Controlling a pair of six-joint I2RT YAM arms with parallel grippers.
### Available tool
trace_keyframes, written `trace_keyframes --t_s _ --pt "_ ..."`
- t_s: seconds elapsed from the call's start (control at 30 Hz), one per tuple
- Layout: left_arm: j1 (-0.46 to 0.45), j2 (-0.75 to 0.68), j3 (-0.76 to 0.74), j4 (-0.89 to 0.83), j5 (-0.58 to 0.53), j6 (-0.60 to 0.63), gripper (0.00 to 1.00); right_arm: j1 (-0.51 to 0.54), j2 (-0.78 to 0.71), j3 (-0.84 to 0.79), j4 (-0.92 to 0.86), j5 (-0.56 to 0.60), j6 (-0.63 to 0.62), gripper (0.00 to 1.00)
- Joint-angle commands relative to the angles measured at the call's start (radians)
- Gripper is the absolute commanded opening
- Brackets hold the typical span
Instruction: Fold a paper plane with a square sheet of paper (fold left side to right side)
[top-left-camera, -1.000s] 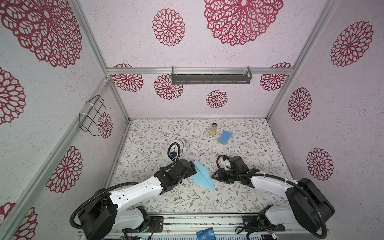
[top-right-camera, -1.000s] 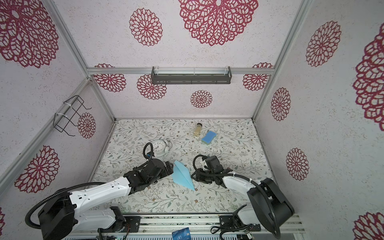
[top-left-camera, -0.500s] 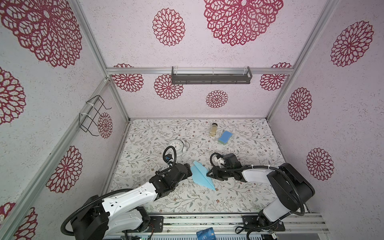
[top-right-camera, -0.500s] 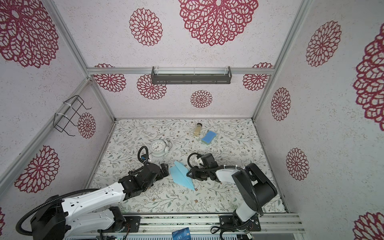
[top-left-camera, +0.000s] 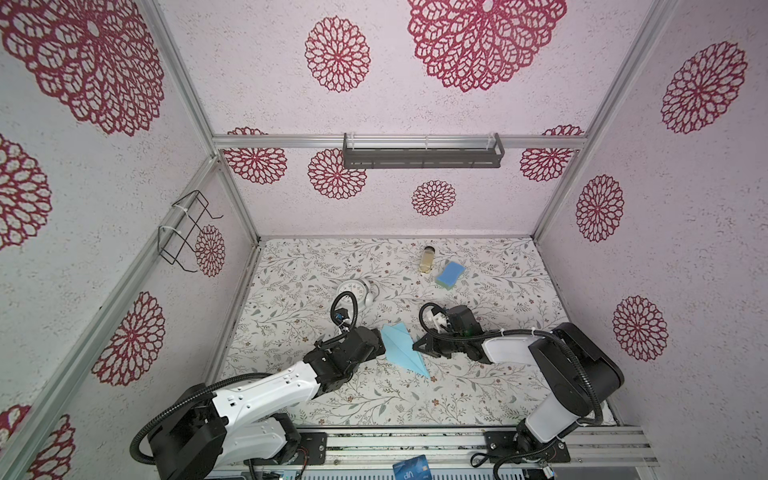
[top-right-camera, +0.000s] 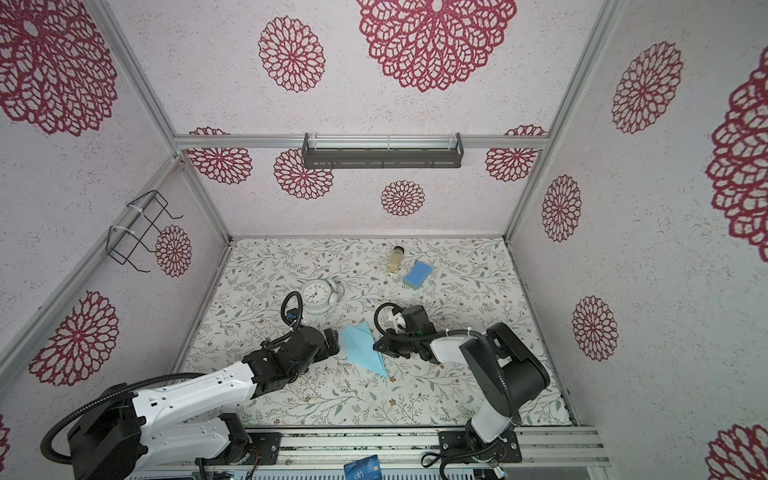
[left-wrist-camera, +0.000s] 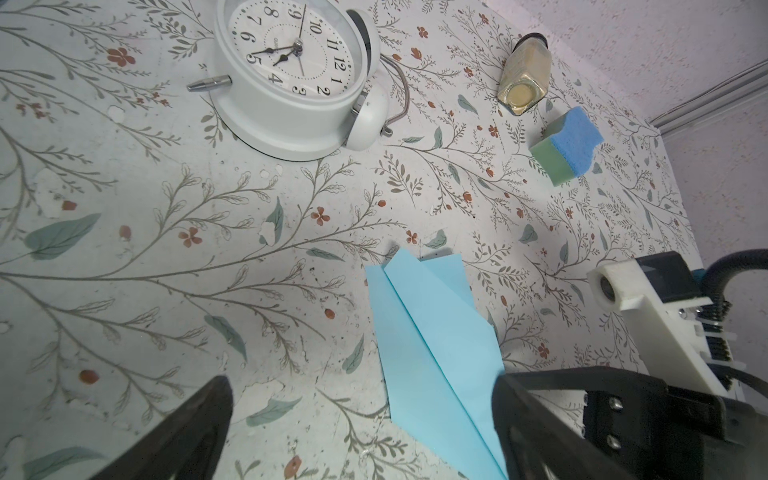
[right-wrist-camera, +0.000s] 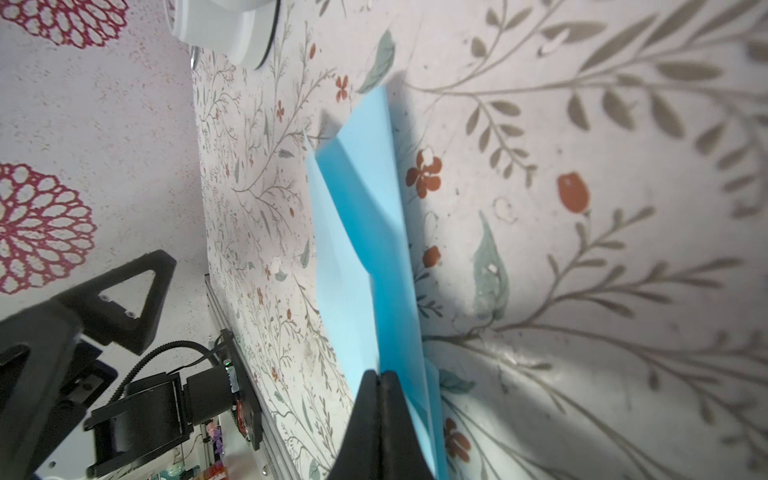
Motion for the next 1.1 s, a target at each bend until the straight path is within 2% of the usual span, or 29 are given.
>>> trace_keyframes --t_s 0.0,0.1,0.27,0.47,0.53,0.63,0.8,0.97,1.07 --pt "-0.009 0.011 0.03 -0.066 -0.067 -0.068 0.99 -0.01 -0.108 0.017 -0.034 -0.016 0.009 0.0" --pt "-0.01 0.002 0.031 -0.125 -0.125 -0.152 0.99 -0.011 -0.205 0.06 -0.201 0.044 -0.051 0.0" --pt "-0.01 -0.043 -0.001 -0.158 -0.192 -0.237 0.99 -0.01 -0.353 0.19 -0.608 0.273 -0.225 0.0" --pt "-0.005 -0.084 -0.012 -0.145 -0.198 -0.194 0.99 0.014 -0.407 0.336 -0.945 0.654 -0.399 0.0" --pt "0.002 -0.097 -0.009 -0.151 -0.189 -0.18 0.99 0.06 -0.391 0.368 -1.017 0.843 -0.447 0.0" --pt "0.019 -0.117 -0.015 -0.159 -0.157 -0.179 0.99 0.141 -0.34 0.393 -1.089 1.055 -0.489 0.0" --pt "0.049 -0.14 -0.031 -0.15 -0.101 -0.189 0.99 0.231 -0.256 0.374 -1.088 1.168 -0.486 0.0" --pt "0.055 -0.117 -0.002 -0.136 -0.045 -0.154 0.99 0.324 -0.118 0.371 -1.028 1.141 -0.459 0.0" --pt "0.058 -0.09 0.019 -0.139 -0.017 -0.133 0.99 0.374 -0.043 0.403 -0.974 1.057 -0.442 0.2"
